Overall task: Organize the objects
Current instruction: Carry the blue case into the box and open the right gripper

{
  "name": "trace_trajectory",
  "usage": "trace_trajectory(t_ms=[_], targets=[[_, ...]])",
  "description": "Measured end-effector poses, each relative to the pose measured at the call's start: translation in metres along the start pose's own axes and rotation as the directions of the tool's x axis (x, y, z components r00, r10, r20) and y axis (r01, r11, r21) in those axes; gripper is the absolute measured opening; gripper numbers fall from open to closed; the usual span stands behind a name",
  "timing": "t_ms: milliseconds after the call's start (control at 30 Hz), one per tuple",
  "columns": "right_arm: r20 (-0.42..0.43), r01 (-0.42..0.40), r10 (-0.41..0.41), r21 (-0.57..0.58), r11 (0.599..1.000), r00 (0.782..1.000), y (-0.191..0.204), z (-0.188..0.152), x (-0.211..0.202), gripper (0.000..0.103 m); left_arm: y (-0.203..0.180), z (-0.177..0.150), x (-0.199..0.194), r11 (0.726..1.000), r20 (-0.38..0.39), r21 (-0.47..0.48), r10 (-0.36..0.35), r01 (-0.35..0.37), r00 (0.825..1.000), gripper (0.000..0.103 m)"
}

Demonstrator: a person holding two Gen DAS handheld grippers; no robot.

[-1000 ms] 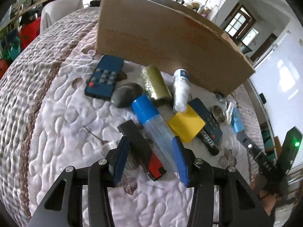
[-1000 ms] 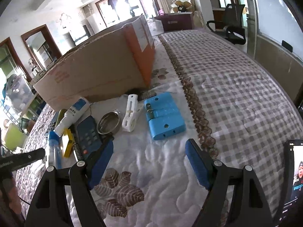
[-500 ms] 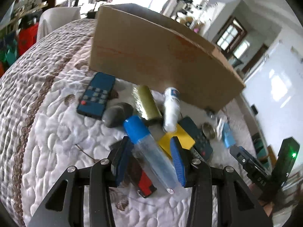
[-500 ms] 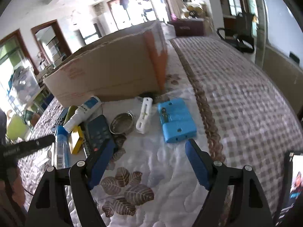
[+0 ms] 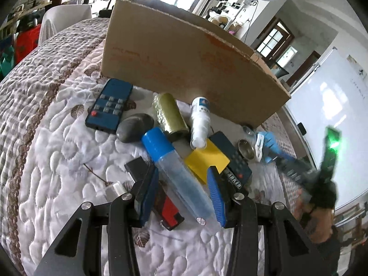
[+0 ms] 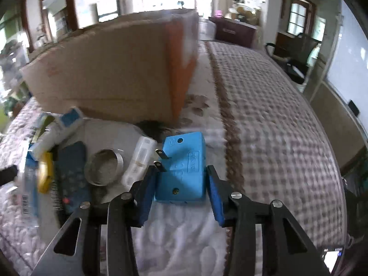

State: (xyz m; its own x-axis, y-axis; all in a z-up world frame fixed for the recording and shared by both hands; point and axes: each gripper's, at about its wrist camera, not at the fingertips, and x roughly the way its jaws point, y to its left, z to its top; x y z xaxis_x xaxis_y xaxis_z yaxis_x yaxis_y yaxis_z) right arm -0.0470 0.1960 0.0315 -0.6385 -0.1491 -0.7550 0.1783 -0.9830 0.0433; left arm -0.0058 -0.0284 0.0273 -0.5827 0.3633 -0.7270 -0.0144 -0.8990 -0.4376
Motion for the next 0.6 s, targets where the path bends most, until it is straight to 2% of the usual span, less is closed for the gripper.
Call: trace_trajectory(t_ms=[67,133,200,267,400,600], targets=[[0.076,-0.017,0.015,0.026,1.000,0.997,-0.003,0.015,-0.027,0.103,-0.002,-0.002,0.003,1.000,-0.017,0.007,0.000,0.000,1.000,0.043],[0.168,-0.044,0.038,0.031,0.999,0.985,-0.001,0.039,-0.057,0.103,-0.007,-0.004,0.005,1.000,-0.028,0.021,-0.004,0.005,1.000,0.043],[0.228,-0.045,0.046,-0.009,0.999,0.973,0.009,0.067,-0.072,0.103,-0.013,-0.006,0.007,0.999,-0.037,0.048,-0.002,0.004,0.999,0.044],[0.249,-0.030,0.048,-0.077,0.997,0.967,0.028,0.102,-0.068,0.103,-0.018,-0.009,0.010,0.997,-0.036,0.077,0.023,-0.021,0.999,0.044],[0.158,-0.050,0.067,-0.109,0.993,0.985,0.054,0.150,-0.016,0.103,-0.021,-0.012,0.012,0.993,-0.022,0.102,0.055,-0.052,0.998,0.044],[0.056,0.000,0.007,-0.131,0.991,0.998,0.079,0.174,0.054,0.103,-0.020,-0.012,0.017,0.993,-0.030,0.105,0.059,-0.055,0.998,0.047]])
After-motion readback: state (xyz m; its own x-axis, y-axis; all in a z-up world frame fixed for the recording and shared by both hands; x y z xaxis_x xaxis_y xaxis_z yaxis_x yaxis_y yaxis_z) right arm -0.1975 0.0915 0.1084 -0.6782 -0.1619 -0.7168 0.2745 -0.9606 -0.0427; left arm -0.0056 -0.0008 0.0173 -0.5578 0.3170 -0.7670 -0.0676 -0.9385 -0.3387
